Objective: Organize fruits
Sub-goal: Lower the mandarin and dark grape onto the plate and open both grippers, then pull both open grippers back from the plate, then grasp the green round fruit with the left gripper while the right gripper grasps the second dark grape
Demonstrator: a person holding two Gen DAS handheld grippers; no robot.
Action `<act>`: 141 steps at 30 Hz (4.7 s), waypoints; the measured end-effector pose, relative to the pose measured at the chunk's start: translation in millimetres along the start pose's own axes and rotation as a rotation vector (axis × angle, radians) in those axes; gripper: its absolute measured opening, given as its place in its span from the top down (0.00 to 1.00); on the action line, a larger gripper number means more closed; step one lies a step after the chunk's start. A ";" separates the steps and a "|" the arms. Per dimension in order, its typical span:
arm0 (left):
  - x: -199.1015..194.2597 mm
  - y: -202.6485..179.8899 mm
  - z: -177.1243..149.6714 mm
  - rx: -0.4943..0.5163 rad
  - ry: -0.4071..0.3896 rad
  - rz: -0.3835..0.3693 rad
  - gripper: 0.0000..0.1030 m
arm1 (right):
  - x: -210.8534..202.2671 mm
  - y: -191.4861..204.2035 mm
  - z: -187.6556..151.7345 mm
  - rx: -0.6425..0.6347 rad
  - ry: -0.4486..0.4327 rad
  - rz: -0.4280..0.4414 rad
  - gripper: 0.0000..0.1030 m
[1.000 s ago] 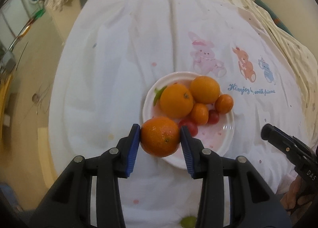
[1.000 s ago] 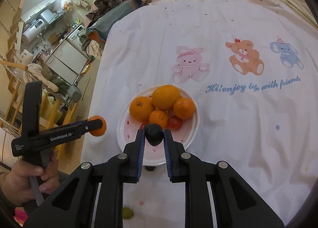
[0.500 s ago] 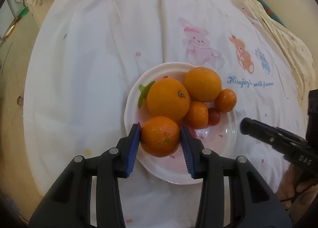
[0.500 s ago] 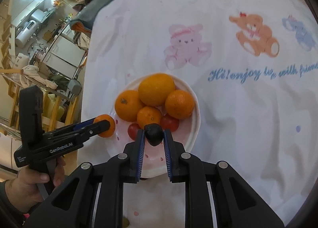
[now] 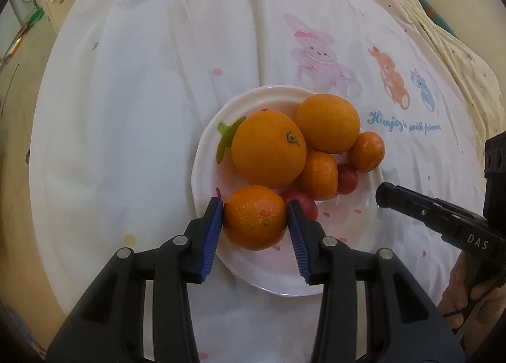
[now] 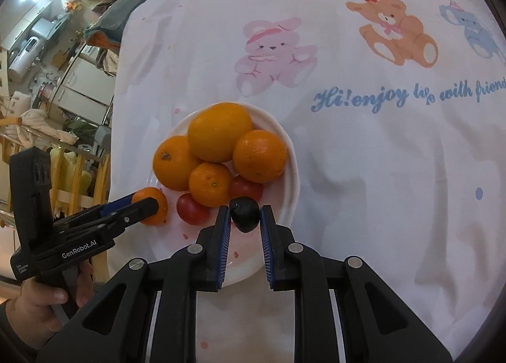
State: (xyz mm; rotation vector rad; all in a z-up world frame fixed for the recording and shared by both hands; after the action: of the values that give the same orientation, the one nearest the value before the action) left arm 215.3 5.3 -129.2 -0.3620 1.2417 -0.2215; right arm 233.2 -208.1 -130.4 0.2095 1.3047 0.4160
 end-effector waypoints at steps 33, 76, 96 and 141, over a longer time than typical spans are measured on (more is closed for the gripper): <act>-38.7 -5.6 -0.5 0.018 -0.143 0.092 0.22 | -41.7 -2.6 -5.9 0.065 -0.101 0.008 0.29; -15.4 -72.9 -183.9 0.281 0.188 -0.026 0.50 | -101.2 -25.1 -92.5 0.221 -0.188 -0.027 0.28; -44.9 -66.5 -156.5 0.230 0.077 -0.018 0.75 | -94.5 -18.3 -95.0 0.200 -0.165 -0.044 0.28; -71.5 19.0 -106.9 -0.143 -0.123 0.124 0.75 | 28.3 84.9 -99.1 -0.302 -0.024 -0.217 0.78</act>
State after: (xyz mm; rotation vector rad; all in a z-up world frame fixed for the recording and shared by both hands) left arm 90.9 32.6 -103.1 -0.4143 1.1571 -0.0043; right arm 128.3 -127.6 -148.9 -0.1789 1.2091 0.4177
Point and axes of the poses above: each gripper's, at about its wrist camera, not at the fingertips, and x roughly the way its jaws point, y to its left, z to its top, the point moved 3 cm from there along x, roughly the way its jaws point, and after that the axes turned 9 degrees about -z, right-handed, at the moved point
